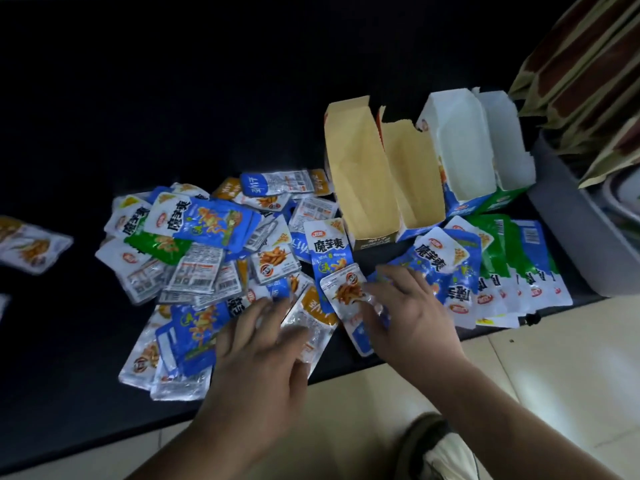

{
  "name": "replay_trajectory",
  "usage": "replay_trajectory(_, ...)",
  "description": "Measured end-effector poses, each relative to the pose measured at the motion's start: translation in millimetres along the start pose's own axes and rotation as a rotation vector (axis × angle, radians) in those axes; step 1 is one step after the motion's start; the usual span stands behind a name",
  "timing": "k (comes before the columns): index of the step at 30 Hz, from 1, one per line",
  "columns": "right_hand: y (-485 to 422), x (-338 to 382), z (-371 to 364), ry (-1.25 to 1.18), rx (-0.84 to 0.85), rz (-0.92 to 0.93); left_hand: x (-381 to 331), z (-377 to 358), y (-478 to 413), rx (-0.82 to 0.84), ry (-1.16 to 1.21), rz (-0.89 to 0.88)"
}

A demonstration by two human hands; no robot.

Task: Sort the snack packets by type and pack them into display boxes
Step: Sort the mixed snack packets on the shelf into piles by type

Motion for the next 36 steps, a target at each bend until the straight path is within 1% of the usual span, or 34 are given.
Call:
replay_trajectory(1, -0.5, 9.0, -4.9, -0.002, 0.045, -0.024, 2.8, -0.8, 3.4, 0.019, -0.01, 0.013)
replay_trajectory(3, -4.1, 19.2, -14.6, 0.087, 0.11, -0.033, 6.2, 1.1, 10.8, 0.001, -0.017, -0.002)
replay_trajectory(4, -7.7, 22.1, -16.6, 0.124, 0.126, -0.032, 8.1, 2.1, 14.4, -0.018, -0.02, -0.024)
replay_trajectory(6, -13.5, 24.0, -17.8, 0.105, 0.139, -0.046, 15.9, 0.7, 22.5, -0.043, -0.027, -0.049)
replay_trajectory(10, -16.3, 25.5, -14.7, -0.046, 0.077, -0.038, 36.5, -10.3, 31.4, -0.044, -0.094, -0.037)
replay_trajectory(12, -16.2, 32.5, -10.5, -0.191, 0.005, -0.047, 40.1, -12.4, 29.5, -0.075, -0.081, -0.003)
replay_trajectory(14, -15.0, 42.7, -5.1, -0.353, -0.048, -0.094, 36.4, -8.4, 20.1, -0.128, -0.065, 0.066)
replay_trajectory(16, -10.5, 51.4, -5.8, -0.445, -0.012, -0.167, 24.2, -3.8, 8.9, -0.179, -0.041, 0.076)
replay_trajectory(18, -2.5, 54.7, -10.0, -0.465, 0.03, -0.215, 8.7, -2.5, 0.1, -0.209, -0.017, -0.009)
replay_trajectory(20, 3.7, 52.8, -13.7, -0.444, 0.065, -0.242, -0.8, -5.7, -6.9, -0.155, 0.007, -0.05)
replay_trajectory(22, 6.5, 49.5, -14.7, -0.424, 0.07, -0.237, -2.3, -10.6, -11.7, -0.058, -0.003, -0.019)
replay_trajectory(25, 7.6, 47.3, -10.6, -0.459, 0.04, -0.241, 1.5, -13.3, -12.1, 0.009, 0.021, 0.0)
replay_trajectory(28, 8.5, 49.0, -8.9, -0.468, 0.047, -0.245, 12.1, -8.4, -12.2, 0.042, 0.098, 0.076)
replay_trajectory(32, 8.0, 51.4, -11.2, -0.443, 0.087, -0.231, 14.8, -2.3, -14.8, 0.126, 0.071, 0.205)
replay_trajectory(36, 7.1, 52.3, -7.2, -0.533, 0.054, -0.289, 11.1, 1.4, -23.3, 0.171, 0.129, 0.318)
Point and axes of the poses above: each hand's wrist, its own y-axis away from the middle knuckle, its own z-axis out of the back of the hand, x = y × z, the point moved 3 cm from there along -y, towards the middle knuckle
